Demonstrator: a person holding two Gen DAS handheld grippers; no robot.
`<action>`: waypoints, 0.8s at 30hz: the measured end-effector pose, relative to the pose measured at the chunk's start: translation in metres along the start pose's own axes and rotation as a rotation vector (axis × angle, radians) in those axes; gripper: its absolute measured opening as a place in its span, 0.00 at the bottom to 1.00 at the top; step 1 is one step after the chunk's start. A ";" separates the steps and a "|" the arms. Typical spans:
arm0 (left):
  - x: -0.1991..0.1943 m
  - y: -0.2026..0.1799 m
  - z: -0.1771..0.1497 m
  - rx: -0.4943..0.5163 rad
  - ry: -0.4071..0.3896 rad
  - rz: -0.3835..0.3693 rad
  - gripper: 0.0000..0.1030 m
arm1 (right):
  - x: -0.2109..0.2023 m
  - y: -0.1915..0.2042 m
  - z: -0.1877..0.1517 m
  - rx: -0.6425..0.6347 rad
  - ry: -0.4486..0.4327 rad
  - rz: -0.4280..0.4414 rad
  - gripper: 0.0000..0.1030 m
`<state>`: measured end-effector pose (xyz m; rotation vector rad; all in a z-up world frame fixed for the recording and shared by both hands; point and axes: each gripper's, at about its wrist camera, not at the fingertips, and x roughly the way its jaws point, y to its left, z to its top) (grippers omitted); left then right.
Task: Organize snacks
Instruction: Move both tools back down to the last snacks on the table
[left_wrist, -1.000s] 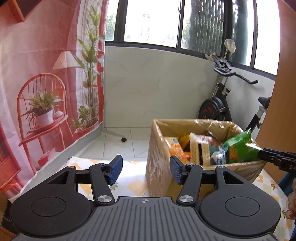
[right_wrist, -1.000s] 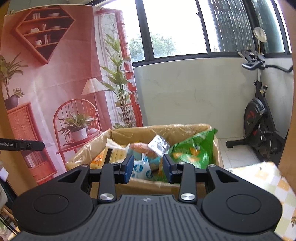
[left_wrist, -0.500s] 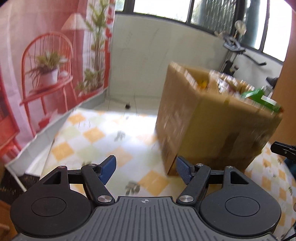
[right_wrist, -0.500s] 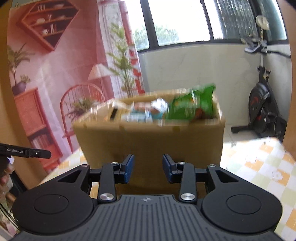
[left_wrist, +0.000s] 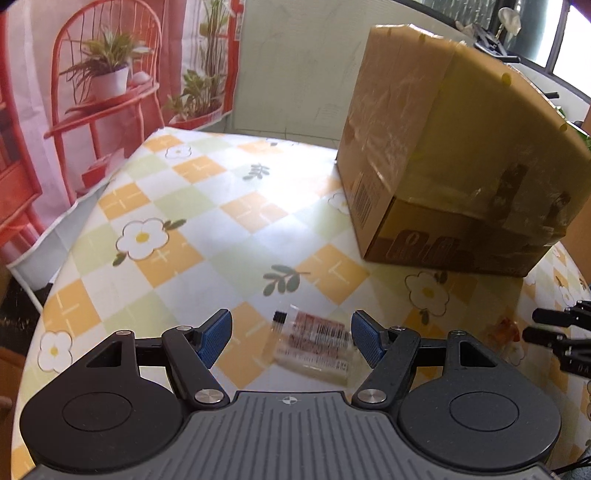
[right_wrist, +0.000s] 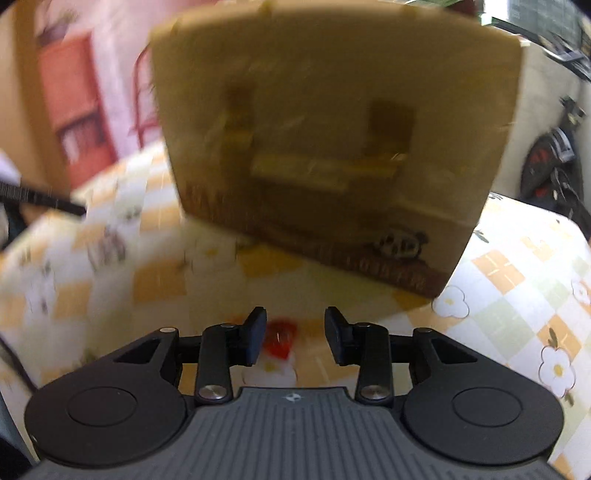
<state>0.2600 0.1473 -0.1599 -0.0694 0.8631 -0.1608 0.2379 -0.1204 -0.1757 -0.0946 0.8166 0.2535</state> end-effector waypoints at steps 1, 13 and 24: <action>0.002 -0.002 -0.001 -0.006 0.000 0.003 0.71 | 0.001 0.001 -0.005 -0.024 0.010 0.009 0.37; 0.005 -0.008 -0.005 -0.029 0.002 -0.016 0.71 | 0.027 0.022 -0.011 -0.241 0.038 0.081 0.48; 0.007 -0.010 -0.010 -0.034 0.016 -0.021 0.71 | 0.046 0.017 -0.001 -0.136 -0.007 0.103 0.35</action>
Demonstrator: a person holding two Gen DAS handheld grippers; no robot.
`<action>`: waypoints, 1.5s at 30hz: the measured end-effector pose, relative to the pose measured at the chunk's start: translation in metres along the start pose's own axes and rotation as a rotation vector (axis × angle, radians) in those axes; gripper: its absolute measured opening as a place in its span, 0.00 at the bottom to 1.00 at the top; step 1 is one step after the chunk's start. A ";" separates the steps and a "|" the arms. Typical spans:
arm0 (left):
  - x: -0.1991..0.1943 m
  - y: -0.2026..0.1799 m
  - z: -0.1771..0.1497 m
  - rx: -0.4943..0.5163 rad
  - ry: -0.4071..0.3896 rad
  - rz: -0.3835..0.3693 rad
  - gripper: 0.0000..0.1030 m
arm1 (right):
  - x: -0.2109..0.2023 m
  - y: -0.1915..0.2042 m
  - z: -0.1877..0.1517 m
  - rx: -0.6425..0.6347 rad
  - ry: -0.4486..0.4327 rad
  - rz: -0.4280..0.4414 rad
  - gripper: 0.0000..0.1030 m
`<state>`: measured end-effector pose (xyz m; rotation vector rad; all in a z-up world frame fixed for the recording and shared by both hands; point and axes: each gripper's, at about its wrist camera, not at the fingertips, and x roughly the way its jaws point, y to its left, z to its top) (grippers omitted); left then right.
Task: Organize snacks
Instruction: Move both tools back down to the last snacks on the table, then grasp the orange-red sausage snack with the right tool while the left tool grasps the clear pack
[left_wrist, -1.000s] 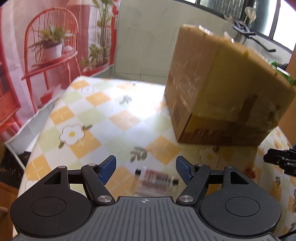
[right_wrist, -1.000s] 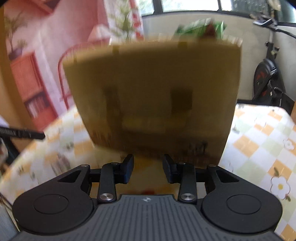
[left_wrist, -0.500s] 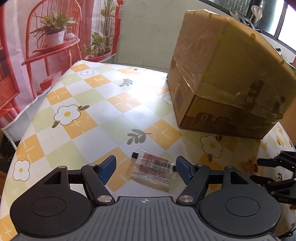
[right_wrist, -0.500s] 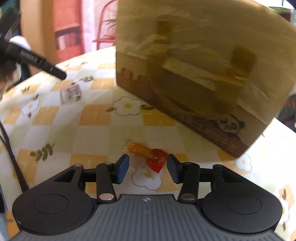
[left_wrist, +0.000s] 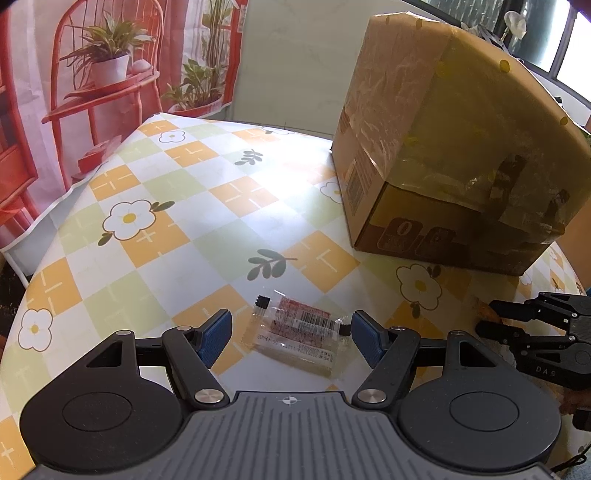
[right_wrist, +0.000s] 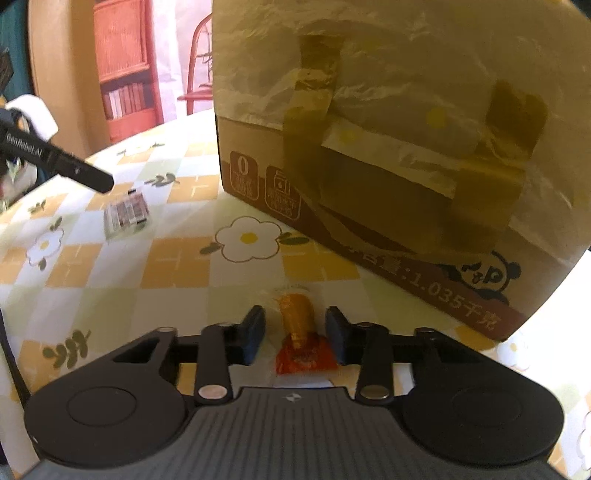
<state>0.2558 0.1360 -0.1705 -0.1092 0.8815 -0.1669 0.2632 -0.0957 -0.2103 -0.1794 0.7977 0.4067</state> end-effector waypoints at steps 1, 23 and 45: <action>0.000 0.000 -0.001 0.000 0.002 0.002 0.71 | -0.001 0.000 -0.001 0.014 -0.007 -0.005 0.34; 0.013 -0.009 -0.014 -0.184 0.090 0.007 0.70 | -0.017 -0.006 -0.028 0.170 -0.098 -0.042 0.32; 0.054 -0.068 -0.005 0.006 -0.044 0.227 0.70 | -0.019 -0.007 -0.030 0.187 -0.110 -0.028 0.32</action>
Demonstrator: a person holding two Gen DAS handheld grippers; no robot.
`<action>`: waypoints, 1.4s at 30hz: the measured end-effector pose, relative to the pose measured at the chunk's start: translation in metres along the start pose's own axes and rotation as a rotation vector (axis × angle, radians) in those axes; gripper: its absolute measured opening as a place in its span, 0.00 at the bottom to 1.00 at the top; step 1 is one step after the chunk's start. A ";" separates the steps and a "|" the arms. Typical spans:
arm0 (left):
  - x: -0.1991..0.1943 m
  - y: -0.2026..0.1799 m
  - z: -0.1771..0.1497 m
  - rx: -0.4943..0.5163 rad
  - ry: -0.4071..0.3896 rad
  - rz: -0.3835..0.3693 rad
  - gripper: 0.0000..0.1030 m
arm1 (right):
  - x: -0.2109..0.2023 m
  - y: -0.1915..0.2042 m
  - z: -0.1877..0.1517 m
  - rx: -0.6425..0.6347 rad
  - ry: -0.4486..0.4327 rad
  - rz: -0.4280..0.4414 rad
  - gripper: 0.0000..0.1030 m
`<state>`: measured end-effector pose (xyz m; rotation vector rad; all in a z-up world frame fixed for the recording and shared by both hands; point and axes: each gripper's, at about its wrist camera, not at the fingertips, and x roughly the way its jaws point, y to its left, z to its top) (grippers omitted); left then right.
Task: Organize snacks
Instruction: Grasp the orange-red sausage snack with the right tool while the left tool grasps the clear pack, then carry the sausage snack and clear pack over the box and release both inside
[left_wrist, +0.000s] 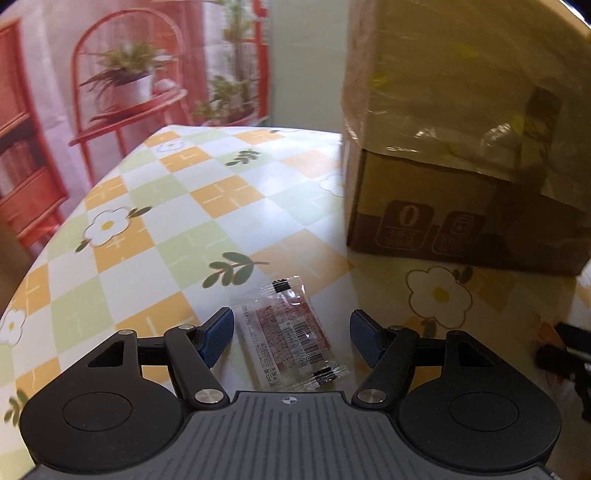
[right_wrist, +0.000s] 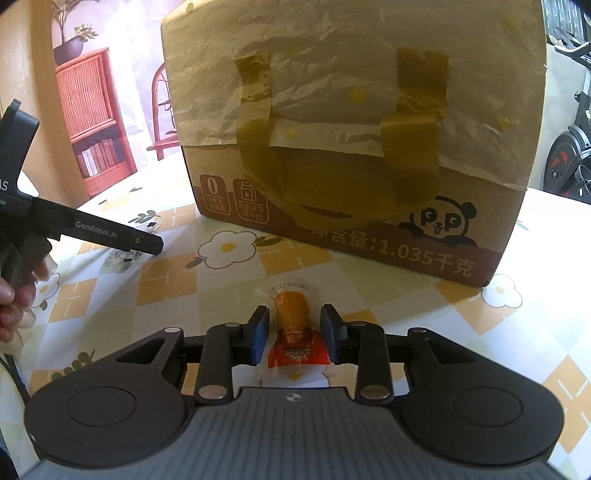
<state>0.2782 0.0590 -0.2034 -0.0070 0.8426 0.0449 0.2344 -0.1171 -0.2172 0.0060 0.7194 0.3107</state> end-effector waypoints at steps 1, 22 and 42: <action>0.000 -0.001 0.001 -0.019 0.007 0.015 0.69 | 0.000 0.000 0.000 0.001 0.000 0.001 0.32; -0.060 0.021 -0.009 -0.112 -0.041 -0.091 0.41 | -0.008 -0.003 0.000 0.041 -0.023 0.006 0.25; -0.132 -0.017 0.045 -0.006 -0.264 -0.290 0.41 | -0.098 0.002 0.055 0.060 -0.307 0.000 0.22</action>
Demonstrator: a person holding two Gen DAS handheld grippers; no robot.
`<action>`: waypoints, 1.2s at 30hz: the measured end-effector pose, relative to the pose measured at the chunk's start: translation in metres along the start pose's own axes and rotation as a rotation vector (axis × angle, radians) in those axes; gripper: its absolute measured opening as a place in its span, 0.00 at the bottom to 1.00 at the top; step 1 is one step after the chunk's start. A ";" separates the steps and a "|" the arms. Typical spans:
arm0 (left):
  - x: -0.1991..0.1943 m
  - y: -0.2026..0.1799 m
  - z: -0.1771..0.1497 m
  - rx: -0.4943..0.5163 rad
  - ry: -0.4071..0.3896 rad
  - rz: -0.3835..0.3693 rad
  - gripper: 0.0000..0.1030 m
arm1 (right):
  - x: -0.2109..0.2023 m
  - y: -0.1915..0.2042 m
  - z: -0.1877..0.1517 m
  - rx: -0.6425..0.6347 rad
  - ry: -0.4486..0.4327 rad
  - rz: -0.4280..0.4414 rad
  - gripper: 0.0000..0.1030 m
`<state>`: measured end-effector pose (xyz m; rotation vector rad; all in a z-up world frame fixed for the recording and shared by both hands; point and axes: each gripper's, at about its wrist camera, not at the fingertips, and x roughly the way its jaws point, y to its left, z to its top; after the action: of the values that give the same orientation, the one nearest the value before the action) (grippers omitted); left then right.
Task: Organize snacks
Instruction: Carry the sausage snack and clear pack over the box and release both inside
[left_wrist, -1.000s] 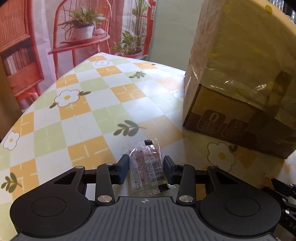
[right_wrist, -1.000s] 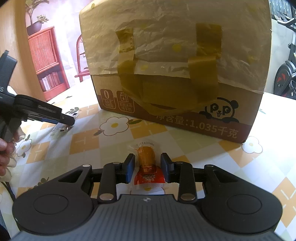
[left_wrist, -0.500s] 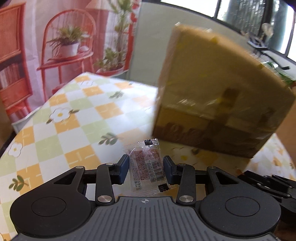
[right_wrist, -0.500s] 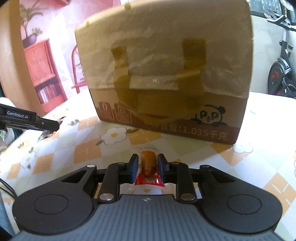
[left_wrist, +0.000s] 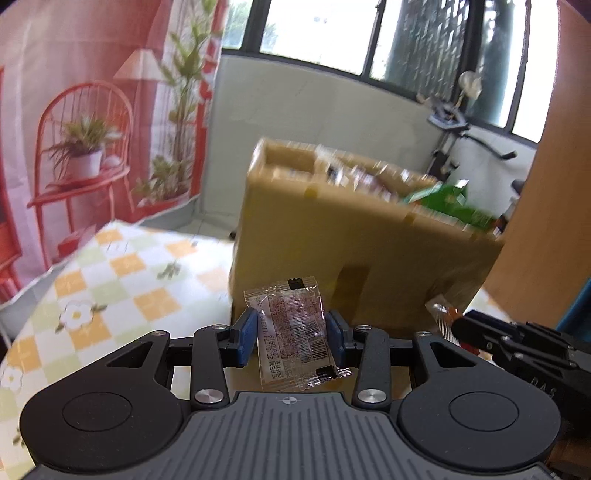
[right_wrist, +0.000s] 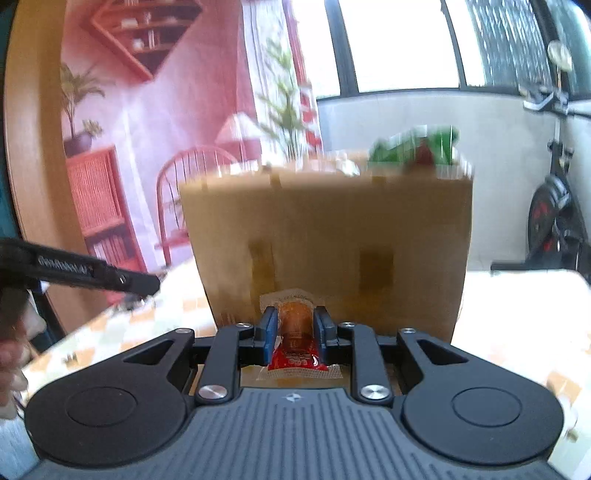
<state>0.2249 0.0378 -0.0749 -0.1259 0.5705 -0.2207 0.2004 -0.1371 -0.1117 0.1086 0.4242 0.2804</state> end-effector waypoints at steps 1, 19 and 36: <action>-0.002 -0.002 0.005 0.006 -0.014 -0.009 0.41 | -0.003 0.001 0.006 -0.001 -0.020 0.001 0.22; 0.039 -0.020 0.102 0.090 -0.147 -0.125 0.42 | 0.029 -0.008 0.109 -0.064 -0.192 0.007 0.18; 0.093 -0.008 0.113 0.122 -0.040 -0.118 0.63 | 0.089 -0.022 0.120 -0.092 -0.047 -0.086 0.23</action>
<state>0.3618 0.0138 -0.0272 -0.0453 0.5088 -0.3659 0.3335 -0.1383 -0.0415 0.0067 0.3675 0.2118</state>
